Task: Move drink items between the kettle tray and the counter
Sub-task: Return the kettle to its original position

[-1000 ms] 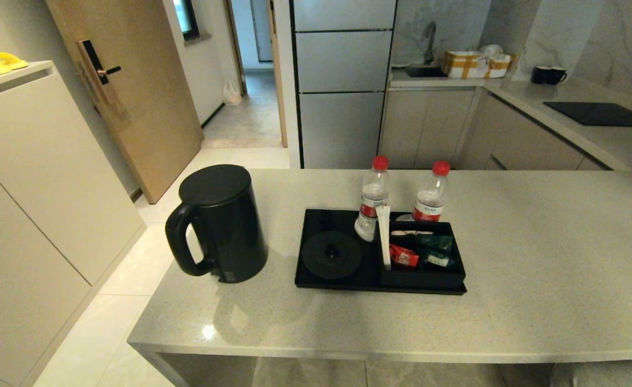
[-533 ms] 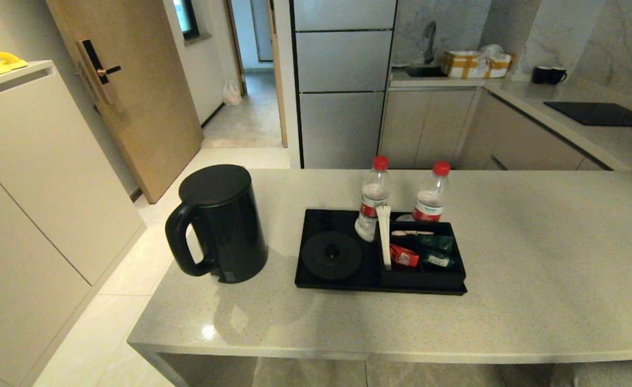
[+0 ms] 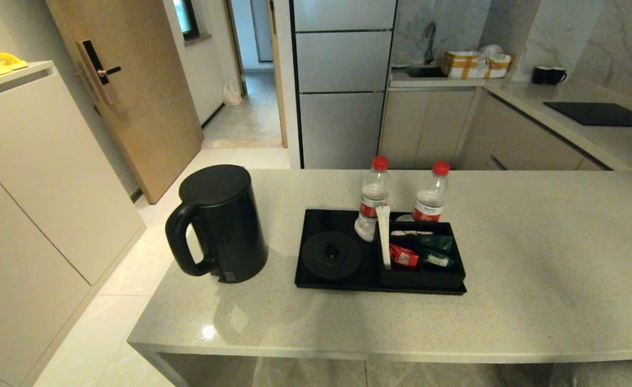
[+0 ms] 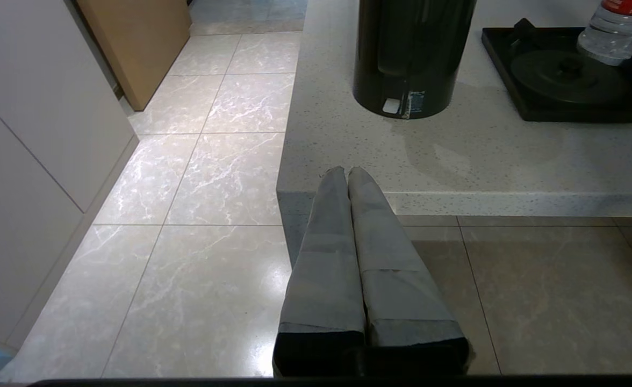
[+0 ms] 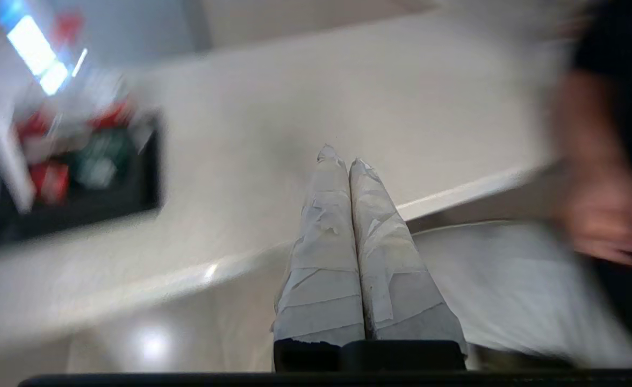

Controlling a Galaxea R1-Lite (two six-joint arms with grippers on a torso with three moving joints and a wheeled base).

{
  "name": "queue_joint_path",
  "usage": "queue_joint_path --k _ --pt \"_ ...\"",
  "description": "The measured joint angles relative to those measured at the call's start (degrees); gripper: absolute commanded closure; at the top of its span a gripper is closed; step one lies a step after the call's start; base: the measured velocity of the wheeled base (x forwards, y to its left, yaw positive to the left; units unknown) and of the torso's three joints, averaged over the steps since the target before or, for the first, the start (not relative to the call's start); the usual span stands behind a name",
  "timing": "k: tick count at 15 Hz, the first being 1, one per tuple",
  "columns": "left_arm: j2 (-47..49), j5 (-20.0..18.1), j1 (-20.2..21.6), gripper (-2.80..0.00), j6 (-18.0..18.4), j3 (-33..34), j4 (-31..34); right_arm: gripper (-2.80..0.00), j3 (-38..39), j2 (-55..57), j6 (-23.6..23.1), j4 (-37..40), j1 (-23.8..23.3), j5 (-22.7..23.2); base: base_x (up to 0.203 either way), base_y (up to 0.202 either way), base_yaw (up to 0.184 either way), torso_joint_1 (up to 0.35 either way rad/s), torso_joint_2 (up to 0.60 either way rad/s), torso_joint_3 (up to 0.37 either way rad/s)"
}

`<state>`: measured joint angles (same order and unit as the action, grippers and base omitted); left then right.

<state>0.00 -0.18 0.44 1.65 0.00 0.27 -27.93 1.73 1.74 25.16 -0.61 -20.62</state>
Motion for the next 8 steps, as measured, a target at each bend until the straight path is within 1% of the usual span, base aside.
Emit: queue_joint_path --k 2,3,4,6,7,8 --pt "0.00 0.01 -0.02 0.00 0.00 0.00 -0.02 0.00 14.19 -1.10 -2.37 -11.10 0.23 6.41 0.000 0.000 0.000 0.000 0.00 0.000" --pt "0.00 0.00 -0.04 0.00 0.00 0.00 -0.02 0.00 20.11 -1.39 -2.50 -15.88 0.33 9.72 0.000 0.000 0.000 0.000 0.00 0.000" --pt "0.00 0.00 -0.02 0.00 0.05 0.00 -0.01 0.00 24.07 -1.59 -2.37 -18.77 0.34 12.85 0.000 0.000 0.000 0.000 0.00 0.000" --pt "0.00 0.00 -0.02 0.00 0.04 0.00 -0.02 0.00 26.66 -1.73 -2.26 -21.32 0.47 18.36 0.000 0.000 0.000 0.000 0.00 0.000" --pt "0.00 0.00 -0.02 0.00 0.02 0.00 -0.02 0.00 26.78 -1.75 -2.34 -22.36 0.54 20.14 0.000 0.000 0.000 0.000 0.00 0.000" --pt "0.00 0.00 -0.02 0.00 0.01 0.00 -0.02 0.00 27.02 -1.78 -3.19 -22.67 0.61 20.35 0.000 0.000 0.000 0.000 0.00 0.000"
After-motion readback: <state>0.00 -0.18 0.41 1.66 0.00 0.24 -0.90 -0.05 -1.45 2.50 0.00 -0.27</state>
